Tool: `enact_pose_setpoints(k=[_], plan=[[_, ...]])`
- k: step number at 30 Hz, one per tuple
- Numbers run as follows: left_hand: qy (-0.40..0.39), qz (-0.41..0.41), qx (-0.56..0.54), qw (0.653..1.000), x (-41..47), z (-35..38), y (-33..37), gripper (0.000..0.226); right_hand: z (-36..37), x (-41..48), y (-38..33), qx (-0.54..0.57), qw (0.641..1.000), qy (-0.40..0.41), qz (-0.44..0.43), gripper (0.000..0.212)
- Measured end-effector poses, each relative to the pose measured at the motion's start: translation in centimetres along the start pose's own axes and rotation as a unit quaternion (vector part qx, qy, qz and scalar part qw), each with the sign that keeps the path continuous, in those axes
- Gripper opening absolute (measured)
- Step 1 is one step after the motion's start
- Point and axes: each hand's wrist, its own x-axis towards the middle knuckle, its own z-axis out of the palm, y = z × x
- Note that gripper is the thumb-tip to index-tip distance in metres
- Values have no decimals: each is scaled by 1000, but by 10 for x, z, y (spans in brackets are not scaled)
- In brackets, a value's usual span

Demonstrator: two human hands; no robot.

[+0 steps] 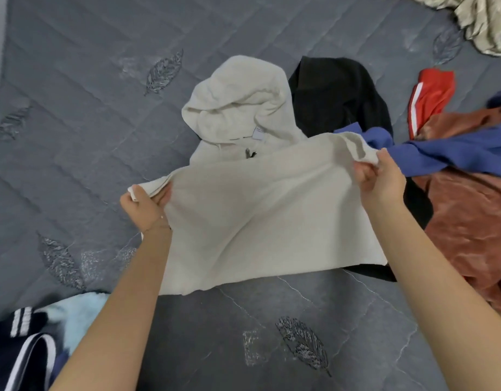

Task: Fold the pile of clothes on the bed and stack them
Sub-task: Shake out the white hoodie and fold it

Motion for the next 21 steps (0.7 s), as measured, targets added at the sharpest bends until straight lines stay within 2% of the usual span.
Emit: enact_pose_setpoints(k=[3, 4, 5, 6, 7, 9, 10, 11, 14, 15, 16, 17, 19, 21], plan=[[-80, 35, 77, 993, 0, -1, -14, 11, 10, 2, 8, -40, 999, -13, -33, 9], [-114, 61, 121, 984, -2, -4, -20, 17, 11, 2, 14, -103, 993, -26, -60, 13], [-152, 99, 181, 967, -3, -9, -25, 28, 10, 2, 22, -210, 970, -36, -118, 27], [-188, 155, 265, 933, -3, -13, -30, 39, 7, 4, 30, -320, 928, -51, -185, 42], [-219, 219, 361, 880, -2, -17, -35, 47, 4, 9, 36, -404, 876, -69, -254, 50], [-269, 308, 519, 751, 5, -21, -46, 60, 3, 20, 46, -513, 764, -119, -374, 48], [-285, 309, 578, 700, 7, -22, -50, 61, 4, 26, 49, -570, 702, -136, -406, 47], [-291, 287, 627, 663, 8, -21, -53, 61, 3, 35, 53, -628, 647, -143, -407, 50], [-276, 216, 709, 612, 11, -21, -62, 64, -1, 50, 61, -776, 520, -149, -325, 60], [-272, 208, 722, 601, 12, -20, -63, 65, -2, 52, 65, -796, 498, -153, -307, 61], [-270, 205, 727, 596, 13, -18, -64, 65, -1, 54, 67, -798, 500, -155, -299, 61], [-269, 206, 725, 600, 13, -15, -63, 65, 4, 54, 67, -780, 526, -151, -304, 62], [-257, 224, 701, 626, 15, -9, -63, 60, 18, 53, 67, -715, 603, -132, -329, 60], [-238, 264, 667, 654, 18, -3, -62, 54, 33, 54, 67, -659, 638, -124, -378, 54]])
